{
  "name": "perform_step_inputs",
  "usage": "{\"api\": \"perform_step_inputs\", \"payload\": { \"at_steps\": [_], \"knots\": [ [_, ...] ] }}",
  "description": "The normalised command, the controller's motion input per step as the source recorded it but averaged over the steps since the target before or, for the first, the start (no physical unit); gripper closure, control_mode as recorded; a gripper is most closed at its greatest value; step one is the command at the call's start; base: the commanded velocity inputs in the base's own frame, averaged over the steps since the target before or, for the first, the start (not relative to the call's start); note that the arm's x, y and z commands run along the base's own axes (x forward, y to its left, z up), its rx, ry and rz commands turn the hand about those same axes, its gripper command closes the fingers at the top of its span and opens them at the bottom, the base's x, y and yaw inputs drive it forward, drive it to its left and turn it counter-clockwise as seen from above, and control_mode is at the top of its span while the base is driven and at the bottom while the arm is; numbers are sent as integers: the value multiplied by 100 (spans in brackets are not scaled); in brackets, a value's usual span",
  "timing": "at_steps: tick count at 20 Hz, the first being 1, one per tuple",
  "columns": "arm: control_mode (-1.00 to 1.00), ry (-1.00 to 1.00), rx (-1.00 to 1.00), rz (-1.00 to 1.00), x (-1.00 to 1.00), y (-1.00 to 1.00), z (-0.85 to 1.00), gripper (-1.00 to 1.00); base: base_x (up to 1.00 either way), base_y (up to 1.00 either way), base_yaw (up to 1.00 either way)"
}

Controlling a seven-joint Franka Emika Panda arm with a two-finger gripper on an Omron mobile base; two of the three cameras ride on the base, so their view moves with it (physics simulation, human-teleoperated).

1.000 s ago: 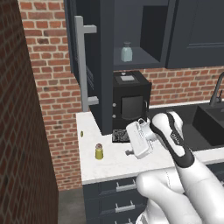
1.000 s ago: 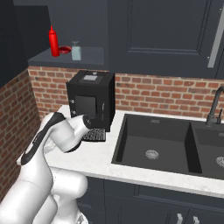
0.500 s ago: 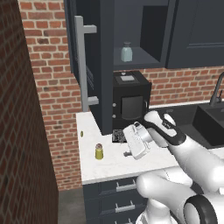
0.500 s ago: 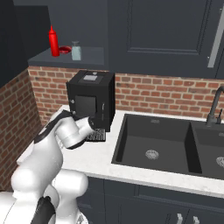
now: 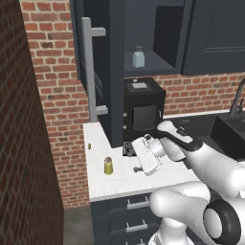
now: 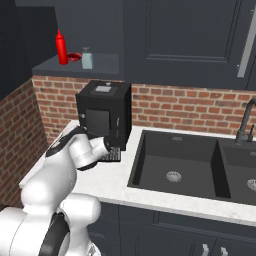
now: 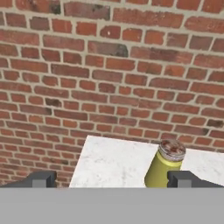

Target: Put the shaker and condiment bottle from the counter next to their counterparts in the cabinet.

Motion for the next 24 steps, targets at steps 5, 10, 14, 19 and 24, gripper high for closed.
{"api": "perform_step_inputs", "payload": {
  "at_steps": [5, 10, 14, 19, 24],
  "knots": [
    [-100, -3, 0, -8, -31, 27, 0, -100, 0, 0, 0],
    [-100, 0, 0, 0, 0, 0, 0, -100, 0, 0, 0],
    [-100, 0, 0, 0, 0, 1, -7, -100, 0, 0, 0],
    [-100, -4, 0, 0, 0, 9, -38, -100, 0, 0, 0],
    [-100, -1, 0, 0, 0, 11, -32, -100, 0, 0, 0]
  ]
}}
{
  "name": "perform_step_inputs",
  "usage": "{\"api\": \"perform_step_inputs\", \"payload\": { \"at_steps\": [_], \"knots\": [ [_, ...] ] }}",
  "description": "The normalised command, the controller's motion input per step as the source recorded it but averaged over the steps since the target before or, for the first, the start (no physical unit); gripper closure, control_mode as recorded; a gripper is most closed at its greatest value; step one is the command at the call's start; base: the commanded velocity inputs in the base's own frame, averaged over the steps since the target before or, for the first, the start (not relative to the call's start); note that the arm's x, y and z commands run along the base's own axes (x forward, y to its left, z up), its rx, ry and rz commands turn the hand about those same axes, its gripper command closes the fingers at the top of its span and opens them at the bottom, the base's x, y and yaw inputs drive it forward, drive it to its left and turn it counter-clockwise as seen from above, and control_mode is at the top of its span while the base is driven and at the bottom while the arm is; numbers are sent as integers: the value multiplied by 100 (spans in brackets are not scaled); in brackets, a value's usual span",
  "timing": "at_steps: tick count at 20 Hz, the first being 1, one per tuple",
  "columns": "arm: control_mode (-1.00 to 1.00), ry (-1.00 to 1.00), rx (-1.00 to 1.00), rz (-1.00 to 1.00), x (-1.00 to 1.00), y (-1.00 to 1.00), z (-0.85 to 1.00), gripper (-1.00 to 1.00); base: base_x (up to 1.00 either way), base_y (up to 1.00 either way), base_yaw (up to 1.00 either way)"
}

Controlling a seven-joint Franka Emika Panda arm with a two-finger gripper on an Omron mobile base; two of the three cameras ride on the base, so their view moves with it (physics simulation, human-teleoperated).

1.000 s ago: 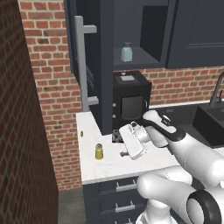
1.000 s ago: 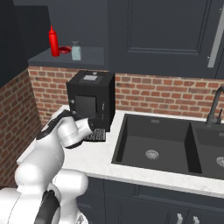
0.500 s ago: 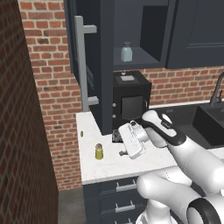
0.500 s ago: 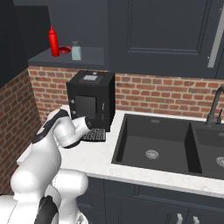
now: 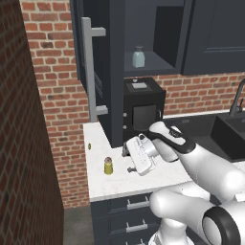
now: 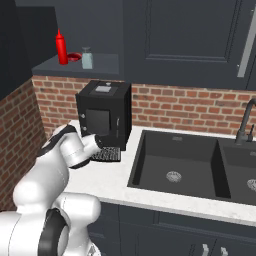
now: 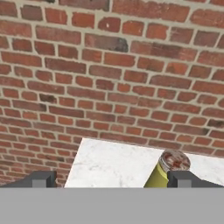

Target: Put the shaker and condiment bottle from the counter next to their counterparts in the cabinet.

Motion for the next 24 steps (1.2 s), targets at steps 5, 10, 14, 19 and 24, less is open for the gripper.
{"api": "perform_step_inputs", "payload": {
  "at_steps": [5, 10, 14, 19, 24],
  "knots": [
    [-100, 0, 0, 0, 0, 0, 0, -100, 0, 0, 0],
    [-100, -4, 1, 0, 10, 7, -40, -100, 0, 0, 0],
    [-100, -5, 2, 0, 9, 7, -41, -100, 0, 0, 0],
    [-100, -2, 1, -2, 6, 8, -19, -100, 0, 0, 0],
    [-100, 0, 0, -1, 4, 3, 0, -100, 0, 0, 0]
  ]
}}
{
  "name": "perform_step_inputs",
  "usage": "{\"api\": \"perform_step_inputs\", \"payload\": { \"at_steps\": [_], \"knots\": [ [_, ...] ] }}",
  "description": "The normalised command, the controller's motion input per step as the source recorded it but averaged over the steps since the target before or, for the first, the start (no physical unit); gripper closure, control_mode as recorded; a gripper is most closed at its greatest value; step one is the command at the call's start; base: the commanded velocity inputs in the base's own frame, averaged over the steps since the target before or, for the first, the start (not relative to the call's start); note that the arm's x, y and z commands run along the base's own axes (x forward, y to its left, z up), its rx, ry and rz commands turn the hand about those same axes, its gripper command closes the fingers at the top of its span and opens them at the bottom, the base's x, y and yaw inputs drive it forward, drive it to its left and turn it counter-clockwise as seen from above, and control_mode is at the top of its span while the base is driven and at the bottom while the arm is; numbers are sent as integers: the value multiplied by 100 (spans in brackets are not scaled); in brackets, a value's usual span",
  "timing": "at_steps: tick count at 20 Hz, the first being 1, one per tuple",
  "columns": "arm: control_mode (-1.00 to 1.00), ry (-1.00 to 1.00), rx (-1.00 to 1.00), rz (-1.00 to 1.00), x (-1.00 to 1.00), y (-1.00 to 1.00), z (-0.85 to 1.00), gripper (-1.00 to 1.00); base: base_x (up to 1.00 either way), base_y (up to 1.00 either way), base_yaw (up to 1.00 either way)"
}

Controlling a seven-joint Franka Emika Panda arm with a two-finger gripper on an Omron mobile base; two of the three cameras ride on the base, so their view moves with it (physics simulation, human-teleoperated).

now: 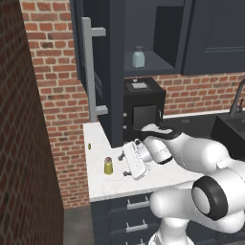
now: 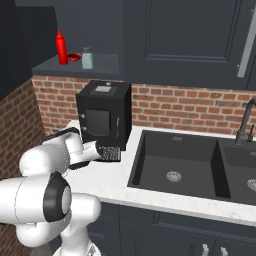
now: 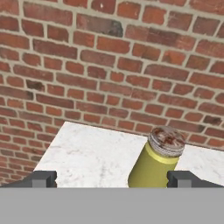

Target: Put the shaker and condiment bottle from the counter next to their counterparts in the cabinet.

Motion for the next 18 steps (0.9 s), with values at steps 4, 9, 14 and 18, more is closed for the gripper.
{"api": "perform_step_inputs", "payload": {
  "at_steps": [4, 9, 14, 18],
  "knots": [
    [-100, 0, 0, 0, 3, 3, -1, -100, 0, 0, 0],
    [-100, 0, 0, -4, 6, 27, -5, -100, 0, 0, 0],
    [-100, 0, 0, -4, 4, 27, -2, -100, 0, 0, 0],
    [-100, 0, 0, 0, 0, 2, 0, -100, 0, 0, 0]
  ]
}}
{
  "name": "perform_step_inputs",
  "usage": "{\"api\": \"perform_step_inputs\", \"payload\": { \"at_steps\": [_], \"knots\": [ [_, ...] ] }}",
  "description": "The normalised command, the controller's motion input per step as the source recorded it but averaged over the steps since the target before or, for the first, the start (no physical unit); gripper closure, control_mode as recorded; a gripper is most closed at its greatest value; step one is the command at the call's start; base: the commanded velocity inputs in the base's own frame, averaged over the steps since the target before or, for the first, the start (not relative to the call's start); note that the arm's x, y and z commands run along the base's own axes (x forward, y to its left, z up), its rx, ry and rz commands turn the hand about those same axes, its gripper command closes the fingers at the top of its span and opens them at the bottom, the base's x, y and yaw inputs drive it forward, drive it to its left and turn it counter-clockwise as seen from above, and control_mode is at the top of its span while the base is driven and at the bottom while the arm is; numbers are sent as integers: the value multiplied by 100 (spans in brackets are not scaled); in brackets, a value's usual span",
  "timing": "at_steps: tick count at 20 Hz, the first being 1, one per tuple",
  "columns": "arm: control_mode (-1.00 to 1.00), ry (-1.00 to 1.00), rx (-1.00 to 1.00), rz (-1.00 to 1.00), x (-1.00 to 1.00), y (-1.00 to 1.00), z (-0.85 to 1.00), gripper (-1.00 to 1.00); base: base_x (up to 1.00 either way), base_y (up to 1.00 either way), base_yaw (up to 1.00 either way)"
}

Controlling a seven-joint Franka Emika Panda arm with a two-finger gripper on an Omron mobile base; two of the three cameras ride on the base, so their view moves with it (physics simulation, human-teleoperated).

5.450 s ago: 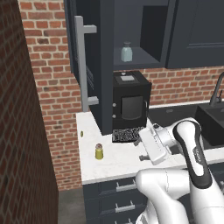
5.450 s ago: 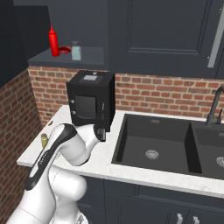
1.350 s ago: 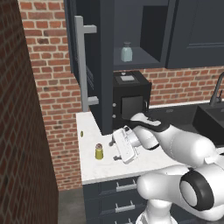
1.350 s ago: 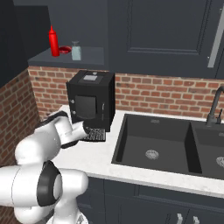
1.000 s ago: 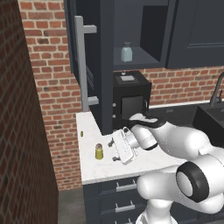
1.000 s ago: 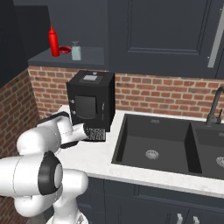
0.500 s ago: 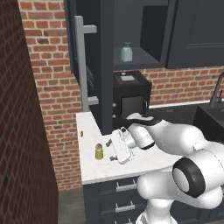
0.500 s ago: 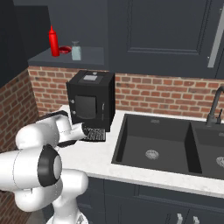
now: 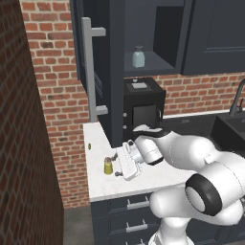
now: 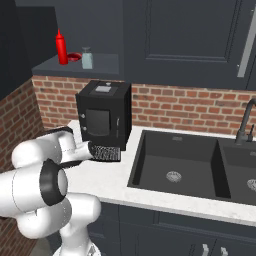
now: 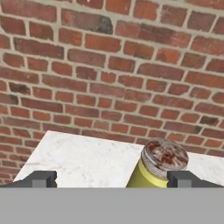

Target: Put the shaker and condiment bottle from the counter next to their counterparts in the cabinet.

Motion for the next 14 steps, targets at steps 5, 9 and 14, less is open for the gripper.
{"api": "perform_step_inputs", "payload": {
  "at_steps": [5, 9, 14],
  "knots": [
    [-100, 0, 2, 0, 26, -4, -9, -100, 0, 0, 0],
    [-100, 0, 4, 0, 26, -11, -13, -100, 0, 0, 0],
    [-100, 0, 4, 0, 19, -8, -11, -100, 0, 0, 0]
  ]
}}
